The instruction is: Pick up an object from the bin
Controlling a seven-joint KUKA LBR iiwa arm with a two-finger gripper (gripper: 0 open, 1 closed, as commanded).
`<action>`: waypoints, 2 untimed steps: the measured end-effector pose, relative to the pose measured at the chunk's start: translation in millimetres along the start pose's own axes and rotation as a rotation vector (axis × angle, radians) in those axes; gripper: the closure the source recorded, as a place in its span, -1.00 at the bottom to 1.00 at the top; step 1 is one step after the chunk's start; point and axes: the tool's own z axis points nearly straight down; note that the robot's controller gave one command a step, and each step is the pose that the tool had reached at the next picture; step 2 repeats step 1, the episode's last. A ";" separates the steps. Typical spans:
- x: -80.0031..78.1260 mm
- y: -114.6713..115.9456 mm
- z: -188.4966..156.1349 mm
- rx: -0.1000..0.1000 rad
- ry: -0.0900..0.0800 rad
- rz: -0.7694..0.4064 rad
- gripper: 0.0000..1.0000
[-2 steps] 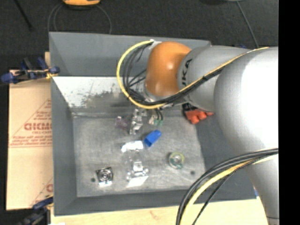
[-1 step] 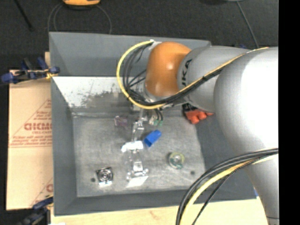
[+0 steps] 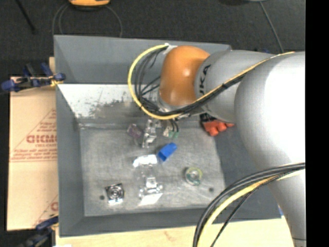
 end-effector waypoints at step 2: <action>20.0 -17.6 -184.0 0.002 -0.006 -0.118 1.00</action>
Offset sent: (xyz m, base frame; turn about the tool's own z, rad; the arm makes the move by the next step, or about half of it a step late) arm -0.0251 -0.0146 0.1770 -0.1196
